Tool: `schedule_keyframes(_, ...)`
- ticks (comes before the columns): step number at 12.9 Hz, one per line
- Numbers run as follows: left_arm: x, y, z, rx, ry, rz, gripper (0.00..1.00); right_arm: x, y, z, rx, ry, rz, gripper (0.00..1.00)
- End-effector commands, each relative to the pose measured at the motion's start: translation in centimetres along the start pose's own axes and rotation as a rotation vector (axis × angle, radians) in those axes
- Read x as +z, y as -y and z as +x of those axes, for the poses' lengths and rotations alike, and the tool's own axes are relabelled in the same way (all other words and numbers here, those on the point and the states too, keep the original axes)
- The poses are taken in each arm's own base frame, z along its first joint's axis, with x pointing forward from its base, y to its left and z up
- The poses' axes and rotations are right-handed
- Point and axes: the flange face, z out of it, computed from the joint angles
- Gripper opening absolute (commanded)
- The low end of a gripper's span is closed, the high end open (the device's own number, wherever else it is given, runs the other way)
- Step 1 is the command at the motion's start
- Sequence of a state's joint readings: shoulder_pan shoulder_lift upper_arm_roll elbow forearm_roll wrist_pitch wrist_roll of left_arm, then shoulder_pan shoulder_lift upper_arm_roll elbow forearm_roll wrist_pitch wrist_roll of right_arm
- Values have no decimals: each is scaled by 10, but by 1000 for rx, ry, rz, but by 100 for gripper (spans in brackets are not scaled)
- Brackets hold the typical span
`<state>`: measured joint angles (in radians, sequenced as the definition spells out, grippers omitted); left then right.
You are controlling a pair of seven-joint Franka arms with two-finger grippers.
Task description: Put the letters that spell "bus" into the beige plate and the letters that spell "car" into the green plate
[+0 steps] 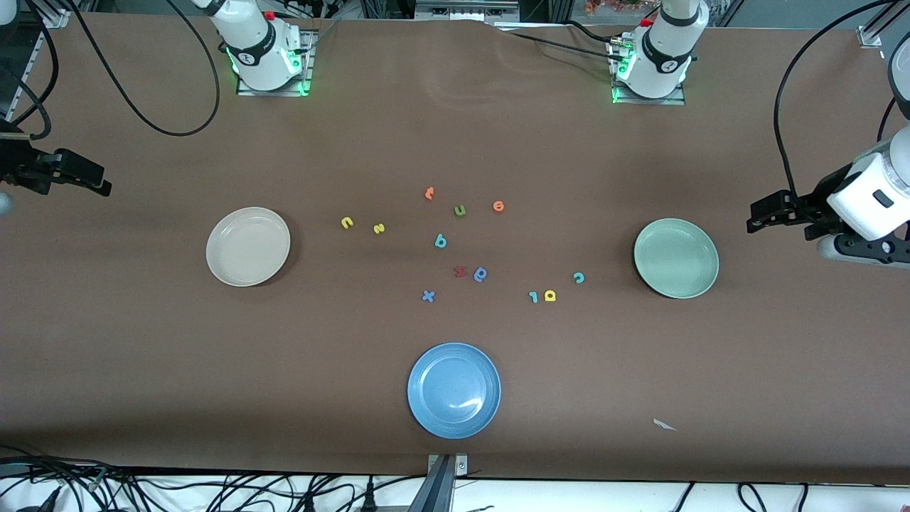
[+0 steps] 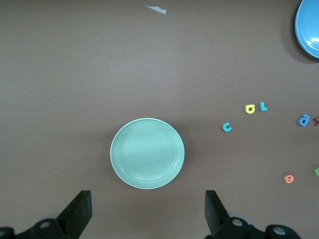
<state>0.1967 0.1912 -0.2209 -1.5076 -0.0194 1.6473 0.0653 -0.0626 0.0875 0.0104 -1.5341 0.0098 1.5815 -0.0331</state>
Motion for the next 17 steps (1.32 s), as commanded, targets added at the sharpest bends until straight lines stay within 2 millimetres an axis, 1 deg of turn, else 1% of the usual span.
schedule_keyframes(1,-7,3,0,16,2,9,100,-6,5,-1,-12,-2,19,100)
schedule_keyframes(3,-7,3,0,16,1,9,100,1,8,4,-19,8,20,100)
schedule_keyframes(6,-7,3,0,13,1,9,100,-4,18,3,-35,3,24,100)
schedule_keyframes(8,-7,3,0,13,1,9,100,-1,33,1,-62,26,26,100)
schedule_keyframes(9,-6,3,0,13,4,9,100,-2,35,0,-67,29,24,100)
schedule_keyframes(13,-5,3,0,9,7,8,100,1,35,1,-65,37,25,100)
schedule_keyframes(15,-4,3,0,8,9,8,100,5,35,-4,-63,75,25,100)
schedule_keyframes(17,-4,0,0,12,9,8,100,5,35,-4,-63,78,25,100)
